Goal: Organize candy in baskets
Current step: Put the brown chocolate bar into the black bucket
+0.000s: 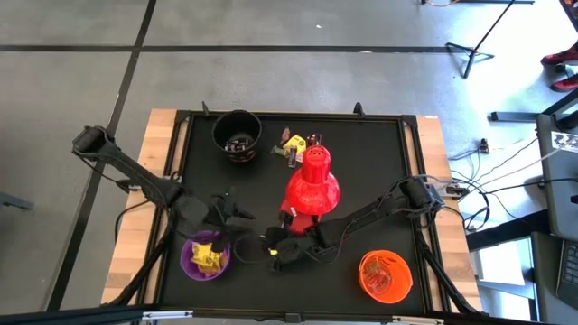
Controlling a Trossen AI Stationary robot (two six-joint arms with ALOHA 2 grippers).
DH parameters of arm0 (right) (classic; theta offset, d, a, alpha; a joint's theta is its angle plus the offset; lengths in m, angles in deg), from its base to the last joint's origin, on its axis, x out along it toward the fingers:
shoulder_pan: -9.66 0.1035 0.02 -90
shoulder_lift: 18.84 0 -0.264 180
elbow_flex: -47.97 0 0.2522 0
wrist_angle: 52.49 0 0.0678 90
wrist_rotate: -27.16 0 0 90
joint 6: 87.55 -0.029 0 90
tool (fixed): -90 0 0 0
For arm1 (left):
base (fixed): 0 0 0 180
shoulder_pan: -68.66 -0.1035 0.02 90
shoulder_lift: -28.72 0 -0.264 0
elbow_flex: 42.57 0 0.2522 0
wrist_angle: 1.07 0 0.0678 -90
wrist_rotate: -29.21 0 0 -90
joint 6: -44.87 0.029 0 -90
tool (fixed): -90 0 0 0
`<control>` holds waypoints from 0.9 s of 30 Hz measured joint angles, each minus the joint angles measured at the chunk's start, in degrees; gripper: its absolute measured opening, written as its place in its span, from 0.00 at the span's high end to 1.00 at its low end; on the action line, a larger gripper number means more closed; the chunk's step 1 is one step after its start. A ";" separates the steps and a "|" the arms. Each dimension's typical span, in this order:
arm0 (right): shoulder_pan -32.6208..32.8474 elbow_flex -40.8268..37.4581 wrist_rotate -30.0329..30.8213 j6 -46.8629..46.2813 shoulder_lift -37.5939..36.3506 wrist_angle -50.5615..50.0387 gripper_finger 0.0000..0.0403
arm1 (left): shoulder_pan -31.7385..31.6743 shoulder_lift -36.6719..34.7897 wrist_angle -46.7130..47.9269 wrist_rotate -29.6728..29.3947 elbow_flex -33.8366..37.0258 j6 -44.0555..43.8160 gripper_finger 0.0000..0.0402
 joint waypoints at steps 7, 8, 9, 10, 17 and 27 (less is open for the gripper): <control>-1.40 0.00 -0.14 0.02 0.00 0.90 0.92 | -0.49 8.40 -6.75 7.38 0.02 -1.48 0.58; -1.66 0.00 -0.42 0.06 0.00 0.86 0.92 | -0.55 9.15 -7.17 7.34 0.00 -1.48 0.58; -1.66 0.00 -0.69 0.03 0.00 0.72 0.93 | -0.70 9.69 -7.15 7.32 0.00 -1.48 0.58; -1.68 0.00 -1.05 0.02 0.00 0.43 0.93 | -0.92 10.16 -7.16 7.46 0.00 -1.48 0.58; -1.70 -0.09 -1.08 0.00 0.00 0.02 0.92 | -2.55 11.84 -7.30 7.78 -0.07 -1.25 0.58; -1.89 -0.09 -0.77 -0.21 0.02 -0.14 0.92 | -3.72 11.84 -5.35 5.61 -0.13 0.01 0.58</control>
